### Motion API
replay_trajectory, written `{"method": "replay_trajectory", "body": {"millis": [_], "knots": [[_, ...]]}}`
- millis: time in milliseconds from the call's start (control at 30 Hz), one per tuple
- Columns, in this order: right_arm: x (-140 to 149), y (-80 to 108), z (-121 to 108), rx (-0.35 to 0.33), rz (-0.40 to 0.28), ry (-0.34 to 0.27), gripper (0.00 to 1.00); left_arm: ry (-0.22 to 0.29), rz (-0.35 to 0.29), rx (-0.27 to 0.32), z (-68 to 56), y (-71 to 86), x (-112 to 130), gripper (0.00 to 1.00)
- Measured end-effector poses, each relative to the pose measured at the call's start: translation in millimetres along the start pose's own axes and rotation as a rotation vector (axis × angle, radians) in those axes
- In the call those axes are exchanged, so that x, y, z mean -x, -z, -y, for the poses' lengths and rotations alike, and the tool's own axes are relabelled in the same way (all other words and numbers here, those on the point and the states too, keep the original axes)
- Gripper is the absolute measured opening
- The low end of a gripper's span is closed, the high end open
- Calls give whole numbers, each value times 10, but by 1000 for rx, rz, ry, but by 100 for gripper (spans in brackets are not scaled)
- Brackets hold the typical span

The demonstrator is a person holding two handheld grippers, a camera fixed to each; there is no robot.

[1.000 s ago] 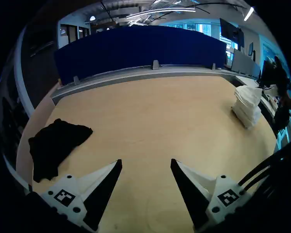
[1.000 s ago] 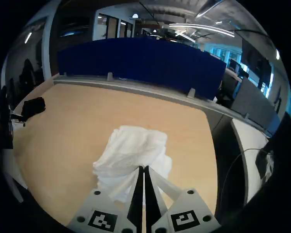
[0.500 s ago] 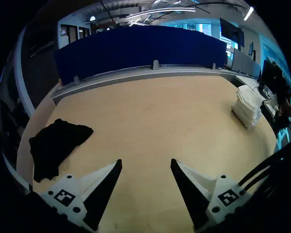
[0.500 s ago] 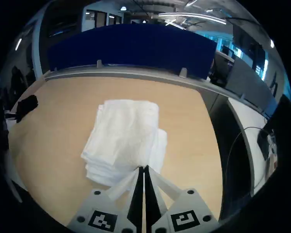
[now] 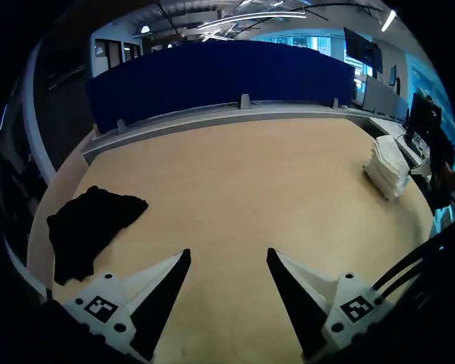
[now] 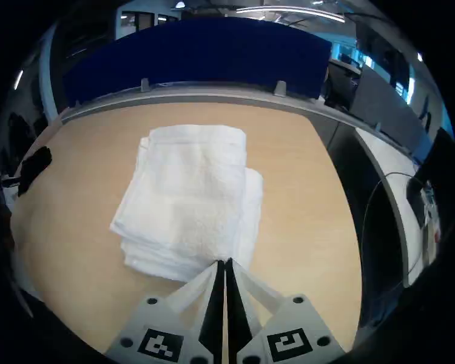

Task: Fold towel

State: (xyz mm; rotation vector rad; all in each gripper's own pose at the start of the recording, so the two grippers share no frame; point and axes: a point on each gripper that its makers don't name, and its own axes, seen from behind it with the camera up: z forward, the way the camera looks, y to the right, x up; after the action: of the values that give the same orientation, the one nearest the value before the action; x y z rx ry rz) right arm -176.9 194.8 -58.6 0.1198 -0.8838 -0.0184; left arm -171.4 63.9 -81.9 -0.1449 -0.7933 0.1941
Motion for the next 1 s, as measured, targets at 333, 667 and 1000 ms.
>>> {"method": "replay_trajectory", "body": {"millis": [333,667,1000], "knots": [[-26,0,-23,17,-12,-17,3,2,-1,0,20,17,-9,93],[-66,106,5,26,-41,-18,34,4,-2,2,19,14,-13,93],[-147,212,62,34,-79,-23,100,7,-2,4,27,12,-4,93]]}}
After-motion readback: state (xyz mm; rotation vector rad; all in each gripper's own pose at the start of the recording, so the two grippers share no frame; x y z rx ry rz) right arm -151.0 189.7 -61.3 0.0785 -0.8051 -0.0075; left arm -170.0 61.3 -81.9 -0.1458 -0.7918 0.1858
